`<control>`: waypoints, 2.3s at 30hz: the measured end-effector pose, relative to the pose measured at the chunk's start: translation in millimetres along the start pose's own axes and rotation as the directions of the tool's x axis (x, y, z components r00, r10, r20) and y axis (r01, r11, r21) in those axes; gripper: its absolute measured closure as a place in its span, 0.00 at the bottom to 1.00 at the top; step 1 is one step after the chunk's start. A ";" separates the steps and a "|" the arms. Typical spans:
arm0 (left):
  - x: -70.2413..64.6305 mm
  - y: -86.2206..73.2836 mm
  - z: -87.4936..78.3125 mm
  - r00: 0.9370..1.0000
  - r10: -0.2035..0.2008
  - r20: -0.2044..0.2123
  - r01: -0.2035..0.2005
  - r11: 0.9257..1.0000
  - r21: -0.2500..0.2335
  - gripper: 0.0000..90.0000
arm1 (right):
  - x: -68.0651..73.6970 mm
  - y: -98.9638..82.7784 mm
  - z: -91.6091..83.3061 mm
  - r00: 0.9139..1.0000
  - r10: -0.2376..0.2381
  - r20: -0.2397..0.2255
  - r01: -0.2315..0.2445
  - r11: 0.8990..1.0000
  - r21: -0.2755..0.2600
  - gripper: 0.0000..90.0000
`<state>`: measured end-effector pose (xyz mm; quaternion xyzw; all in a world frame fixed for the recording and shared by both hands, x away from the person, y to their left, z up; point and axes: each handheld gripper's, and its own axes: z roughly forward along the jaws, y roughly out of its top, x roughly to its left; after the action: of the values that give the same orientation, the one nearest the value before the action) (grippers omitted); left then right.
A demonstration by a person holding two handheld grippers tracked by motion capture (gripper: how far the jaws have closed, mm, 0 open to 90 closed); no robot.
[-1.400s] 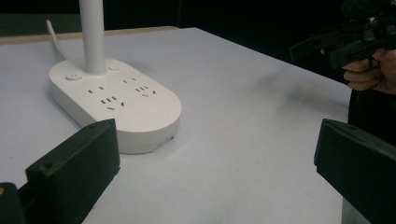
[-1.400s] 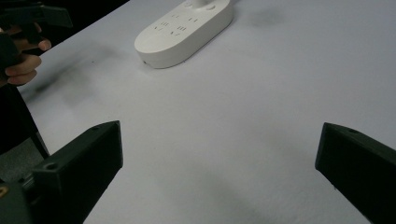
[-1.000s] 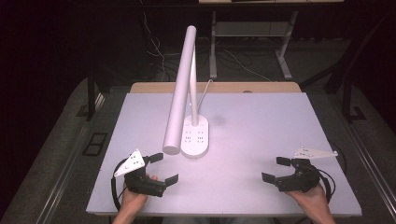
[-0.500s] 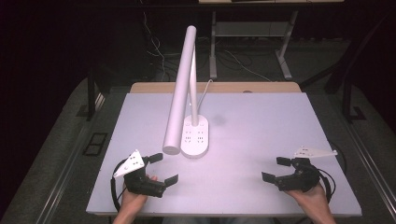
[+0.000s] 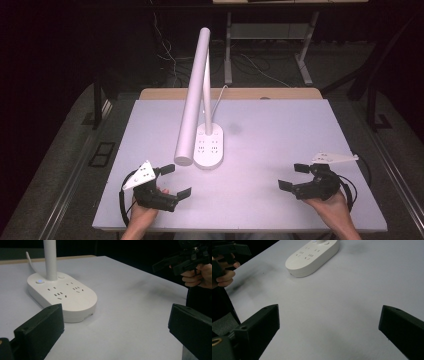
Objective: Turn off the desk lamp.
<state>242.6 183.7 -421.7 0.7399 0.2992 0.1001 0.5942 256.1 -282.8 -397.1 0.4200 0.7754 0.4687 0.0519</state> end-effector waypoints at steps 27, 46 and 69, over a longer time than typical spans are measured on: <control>-1.3 -0.5 2.4 1.000 0.012 0.015 -0.012 1.000 0.019 0.00 | 8.0 47.4 27.9 0.997 -0.066 -0.035 0.067 0.997 0.041 0.04; -2.0 -0.8 3.9 1.000 0.016 0.023 -0.017 1.000 0.024 0.00 | 18.7 83.7 56.8 0.991 -0.120 -0.052 0.124 0.988 0.086 0.04; -0.8 -0.8 3.8 1.000 0.012 0.026 -0.012 1.000 0.026 0.00 | 8.5 127.6 101.4 0.993 -0.105 -0.049 0.110 0.986 0.125 0.04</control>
<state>243.5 180.2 -423.3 0.7504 0.2885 0.0904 0.5878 375.6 -181.0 -352.5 0.3701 0.8261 0.4236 0.0337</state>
